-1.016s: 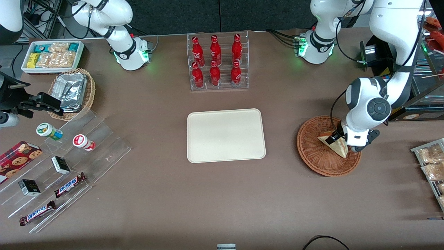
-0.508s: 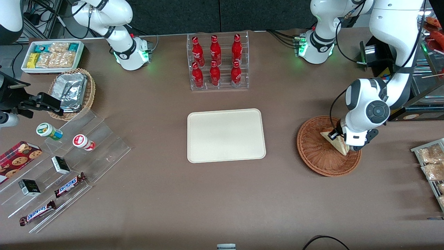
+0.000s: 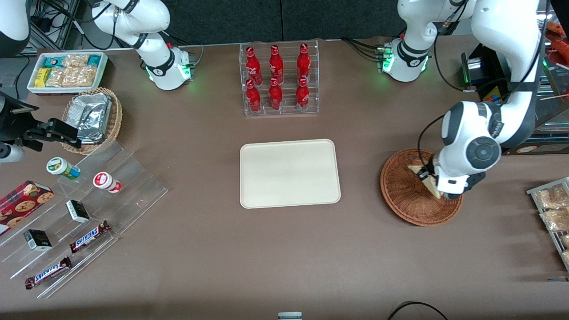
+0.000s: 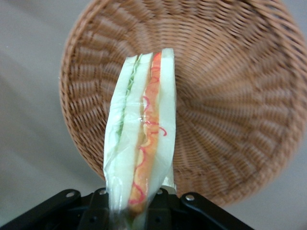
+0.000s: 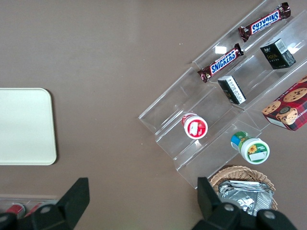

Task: Place sandwich from basket to tray
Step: 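Lift the sandwich and carry it with the left gripper over the white tray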

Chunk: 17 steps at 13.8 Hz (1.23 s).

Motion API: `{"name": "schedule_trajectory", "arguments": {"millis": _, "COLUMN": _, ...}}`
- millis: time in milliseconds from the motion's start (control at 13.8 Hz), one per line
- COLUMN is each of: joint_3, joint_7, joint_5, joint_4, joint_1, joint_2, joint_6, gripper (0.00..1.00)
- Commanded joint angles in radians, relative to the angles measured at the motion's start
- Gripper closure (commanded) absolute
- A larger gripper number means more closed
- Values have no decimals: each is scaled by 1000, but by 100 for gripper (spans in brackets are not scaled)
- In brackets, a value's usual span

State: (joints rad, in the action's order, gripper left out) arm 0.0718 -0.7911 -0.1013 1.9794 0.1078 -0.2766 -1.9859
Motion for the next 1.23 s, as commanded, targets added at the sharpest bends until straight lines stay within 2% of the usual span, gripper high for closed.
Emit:
{"name": "schedule_trajectory", "arguments": {"millis": 0, "joint_3": -4, "joint_7": -31, "joint_5": 2, "joint_4": -59, "joint_1": 113, "joint_2": -6, "joint_6": 50, "gripper": 100}}
{"name": "schedule_trajectory", "arguments": {"millis": 145, "joint_3": -1, "joint_7": -74, "joint_5": 5, "joint_4": -94, "joint_1": 214, "joint_2": -12, "joint_6": 47, "gripper": 100}}
{"name": "schedule_trajectory", "arguments": {"millis": 363, "joint_3": -3, "joint_7": -108, "joint_5": 49, "joint_4": -169, "joint_1": 358, "joint_2": -41, "joint_6": 35, "gripper": 100}}
{"name": "schedule_trajectory", "arguments": {"millis": 508, "joint_3": -3, "joint_7": -112, "joint_5": 95, "joint_4": -218, "joint_1": 416, "joint_2": -75, "joint_6": 10, "gripper": 100}}
{"name": "schedule_trajectory", "arguments": {"millis": 798, "joint_3": -3, "joint_7": -108, "joint_5": 103, "joint_4": -298, "joint_1": 527, "joint_2": -183, "joint_6": -83, "gripper": 100}}
{"name": "schedule_trajectory", "arguments": {"millis": 1161, "joint_3": -4, "joint_7": -117, "joint_5": 89, "joint_4": -300, "joint_1": 631, "joint_2": -242, "joint_6": -224, "gripper": 100}}
